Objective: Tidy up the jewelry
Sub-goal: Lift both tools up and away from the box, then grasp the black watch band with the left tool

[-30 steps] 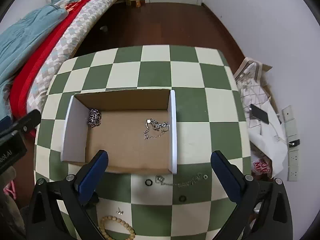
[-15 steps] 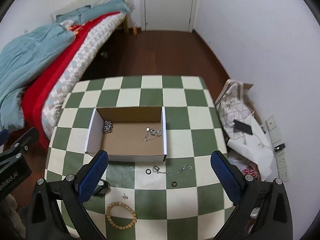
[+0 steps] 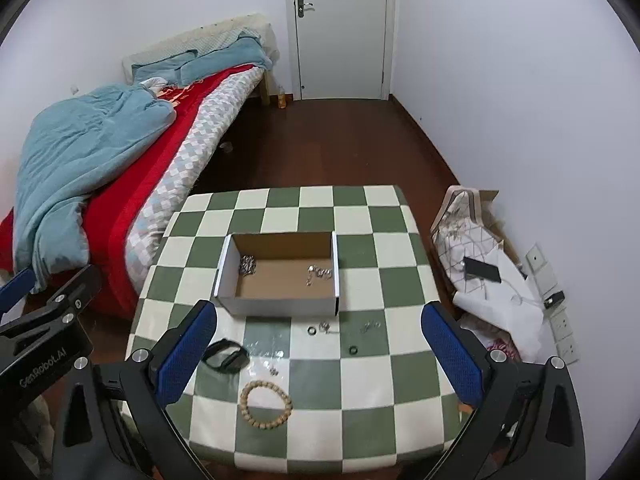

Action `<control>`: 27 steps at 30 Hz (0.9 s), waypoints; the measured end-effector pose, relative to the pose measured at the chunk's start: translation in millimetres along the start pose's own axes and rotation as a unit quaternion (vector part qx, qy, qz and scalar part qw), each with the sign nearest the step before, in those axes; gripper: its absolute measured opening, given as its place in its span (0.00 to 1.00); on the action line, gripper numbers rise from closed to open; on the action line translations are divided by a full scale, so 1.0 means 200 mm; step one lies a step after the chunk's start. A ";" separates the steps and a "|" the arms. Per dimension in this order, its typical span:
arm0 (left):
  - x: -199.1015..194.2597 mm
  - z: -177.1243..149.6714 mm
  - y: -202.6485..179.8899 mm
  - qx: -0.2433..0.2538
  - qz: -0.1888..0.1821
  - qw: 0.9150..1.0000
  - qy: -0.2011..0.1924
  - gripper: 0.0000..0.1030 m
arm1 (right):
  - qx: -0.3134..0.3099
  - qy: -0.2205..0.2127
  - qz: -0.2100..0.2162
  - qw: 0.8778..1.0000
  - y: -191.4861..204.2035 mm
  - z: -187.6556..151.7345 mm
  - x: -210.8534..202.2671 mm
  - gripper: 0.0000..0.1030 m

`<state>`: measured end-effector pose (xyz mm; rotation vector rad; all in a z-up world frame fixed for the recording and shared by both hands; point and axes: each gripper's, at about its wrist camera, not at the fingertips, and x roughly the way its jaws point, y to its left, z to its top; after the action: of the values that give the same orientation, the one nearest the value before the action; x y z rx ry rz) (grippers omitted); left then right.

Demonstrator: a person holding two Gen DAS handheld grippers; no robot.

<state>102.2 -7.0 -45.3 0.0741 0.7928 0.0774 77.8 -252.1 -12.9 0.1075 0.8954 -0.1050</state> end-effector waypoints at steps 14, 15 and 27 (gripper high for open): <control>0.55 -0.31 0.00 0.028 0.072 0.994 0.083 1.00 | 0.089 0.115 -0.001 0.989 -0.33 -0.29 0.67 0.60; 0.60 -0.34 -0.01 0.030 0.072 0.993 0.093 1.00 | 0.099 0.124 0.000 0.987 -0.37 -0.31 0.74 0.60; 0.96 -0.47 -0.07 0.043 0.039 0.983 0.175 0.97 | 0.159 0.166 0.013 0.973 -0.61 -0.42 1.27 0.60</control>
<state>170.7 0.5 -248.3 0.1773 1.1456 0.1315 153.3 -373.0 -270.0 0.4450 1.2052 -0.2095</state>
